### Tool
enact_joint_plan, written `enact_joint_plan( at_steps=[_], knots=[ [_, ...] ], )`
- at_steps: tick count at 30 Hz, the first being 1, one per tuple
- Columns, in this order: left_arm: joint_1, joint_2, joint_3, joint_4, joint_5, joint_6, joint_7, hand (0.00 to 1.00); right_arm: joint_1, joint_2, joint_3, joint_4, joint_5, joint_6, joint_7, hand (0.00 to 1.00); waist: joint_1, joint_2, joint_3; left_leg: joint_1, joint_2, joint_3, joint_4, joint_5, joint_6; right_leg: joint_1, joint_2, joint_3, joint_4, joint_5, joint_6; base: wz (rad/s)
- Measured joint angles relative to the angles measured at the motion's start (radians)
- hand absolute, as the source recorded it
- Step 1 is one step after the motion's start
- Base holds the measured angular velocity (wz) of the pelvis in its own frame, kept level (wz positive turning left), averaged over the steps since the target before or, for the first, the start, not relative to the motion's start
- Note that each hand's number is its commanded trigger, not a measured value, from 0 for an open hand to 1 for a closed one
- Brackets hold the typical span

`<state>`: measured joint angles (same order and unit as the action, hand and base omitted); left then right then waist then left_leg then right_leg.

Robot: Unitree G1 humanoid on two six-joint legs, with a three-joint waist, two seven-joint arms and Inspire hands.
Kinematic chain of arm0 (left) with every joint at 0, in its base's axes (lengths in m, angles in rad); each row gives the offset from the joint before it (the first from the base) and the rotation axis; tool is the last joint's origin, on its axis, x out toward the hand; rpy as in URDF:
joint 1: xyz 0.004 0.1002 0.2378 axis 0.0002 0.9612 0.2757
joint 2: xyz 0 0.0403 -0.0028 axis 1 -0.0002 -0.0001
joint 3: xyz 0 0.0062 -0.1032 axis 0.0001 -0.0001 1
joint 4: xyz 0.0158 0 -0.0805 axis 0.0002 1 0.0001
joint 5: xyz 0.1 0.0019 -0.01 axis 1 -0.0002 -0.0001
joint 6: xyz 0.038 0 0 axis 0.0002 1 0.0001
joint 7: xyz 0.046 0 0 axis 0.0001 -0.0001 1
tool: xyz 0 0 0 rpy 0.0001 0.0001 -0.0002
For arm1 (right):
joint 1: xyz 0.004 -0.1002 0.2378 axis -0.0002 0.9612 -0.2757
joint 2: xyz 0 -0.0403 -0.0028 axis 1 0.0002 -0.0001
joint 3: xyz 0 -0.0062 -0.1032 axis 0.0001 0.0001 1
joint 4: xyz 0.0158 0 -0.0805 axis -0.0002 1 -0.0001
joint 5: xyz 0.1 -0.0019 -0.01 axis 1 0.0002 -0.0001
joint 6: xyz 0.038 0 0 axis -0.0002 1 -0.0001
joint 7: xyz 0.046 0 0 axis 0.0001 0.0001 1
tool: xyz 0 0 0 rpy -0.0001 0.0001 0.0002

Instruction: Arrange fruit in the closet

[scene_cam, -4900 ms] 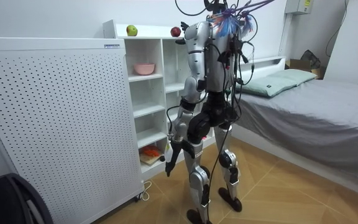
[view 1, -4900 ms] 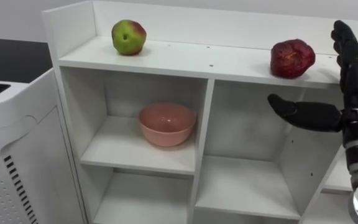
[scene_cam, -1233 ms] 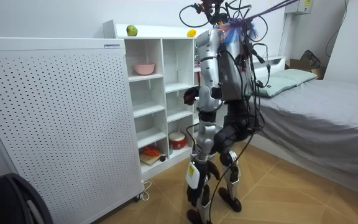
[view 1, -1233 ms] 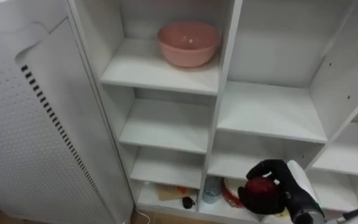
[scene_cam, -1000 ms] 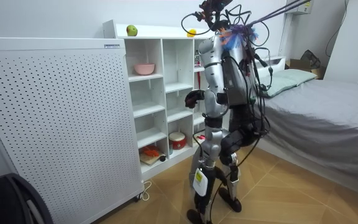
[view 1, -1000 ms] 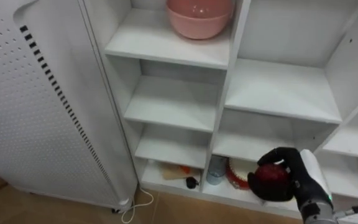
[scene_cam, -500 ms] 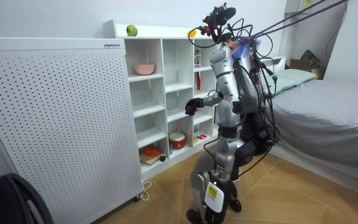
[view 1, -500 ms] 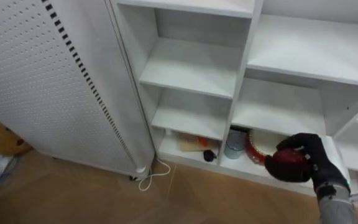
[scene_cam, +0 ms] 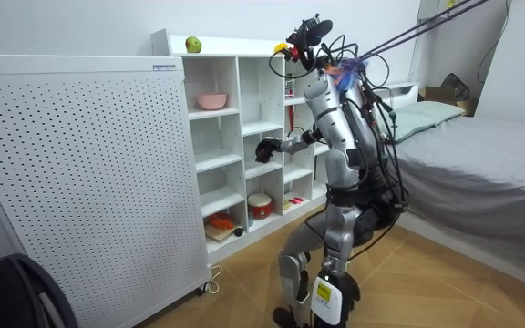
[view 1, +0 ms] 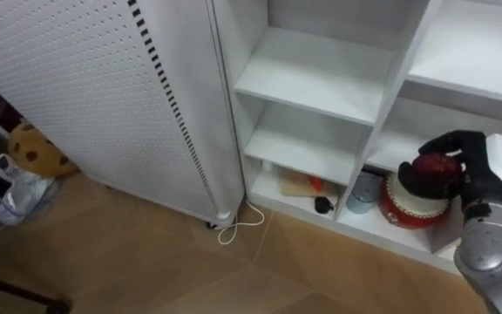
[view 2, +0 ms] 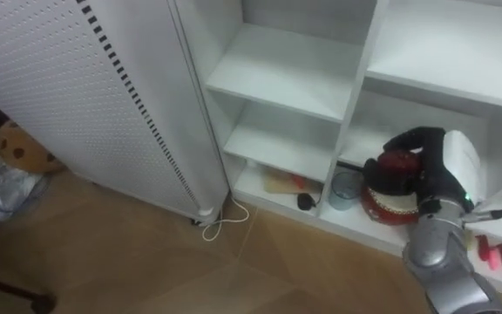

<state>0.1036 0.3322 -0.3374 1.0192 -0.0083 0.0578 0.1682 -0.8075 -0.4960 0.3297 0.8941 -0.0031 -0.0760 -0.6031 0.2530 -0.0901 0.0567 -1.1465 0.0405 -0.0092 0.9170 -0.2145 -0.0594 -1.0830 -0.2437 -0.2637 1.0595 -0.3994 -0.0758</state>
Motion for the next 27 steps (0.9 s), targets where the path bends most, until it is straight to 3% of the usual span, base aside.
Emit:
enact_joint_plan(
  at_steps=[4,7,13,17,18,27],
  knots=[
    [0.026,0.022,0.002,-0.031,-0.003,0.013,0.007,0.00,-0.063,-0.030,0.002,-0.004,0.052,0.029,-0.067,1.00,0.001,-0.002,-0.0011,-0.027,0.000,-0.001,0.014,-0.003,0.008,-0.020,-0.001,-0.002,0.007,-0.001,0.001,0.00],
    [0.047,0.039,0.003,-0.052,-0.029,0.030,0.025,0.00,-0.074,-0.029,0.022,-0.004,0.111,0.037,-0.134,1.00,0.002,-0.005,-0.0016,-0.029,-0.003,0.003,0.027,-0.005,0.017,-0.023,-0.010,0.000,0.024,-0.011,0.001,0.06],
    [0.090,0.063,0.001,-0.068,-0.089,0.032,0.065,0.00,-0.098,-0.034,0.071,0.004,0.226,0.070,-0.200,1.00,-0.003,-0.014,-0.0003,-0.045,-0.014,-0.023,0.040,-0.009,0.003,-0.023,-0.020,-0.022,0.040,-0.025,-0.005,0.08],
    [0.106,0.071,0.000,-0.079,-0.119,0.051,0.080,0.00,-0.124,-0.044,0.094,0.057,0.294,0.077,-0.218,1.00,0.001,-0.020,0.0012,-0.049,-0.018,-0.029,0.041,-0.007,0.000,-0.020,-0.028,-0.032,0.042,-0.027,-0.002,0.07],
    [0.106,0.072,0.000,-0.079,-0.119,0.053,0.085,0.00,-0.126,-0.046,0.100,0.064,0.301,0.077,-0.221,0.00,0.001,-0.021,0.0015,-0.049,-0.018,-0.029,0.041,-0.007,0.000,-0.019,-0.030,-0.034,0.043,-0.027,-0.002,0.05],
    [0.109,0.093,0.003,-0.098,-0.118,0.056,0.137,0.00,-0.127,-0.063,0.119,0.073,0.446,0.100,-0.276,0.00,0.002,-0.052,0.0065,-0.061,-0.018,-0.038,0.062,-0.008,0.001,-0.018,-0.034,-0.045,0.060,-0.039,-0.001,0.04]
  ],
)
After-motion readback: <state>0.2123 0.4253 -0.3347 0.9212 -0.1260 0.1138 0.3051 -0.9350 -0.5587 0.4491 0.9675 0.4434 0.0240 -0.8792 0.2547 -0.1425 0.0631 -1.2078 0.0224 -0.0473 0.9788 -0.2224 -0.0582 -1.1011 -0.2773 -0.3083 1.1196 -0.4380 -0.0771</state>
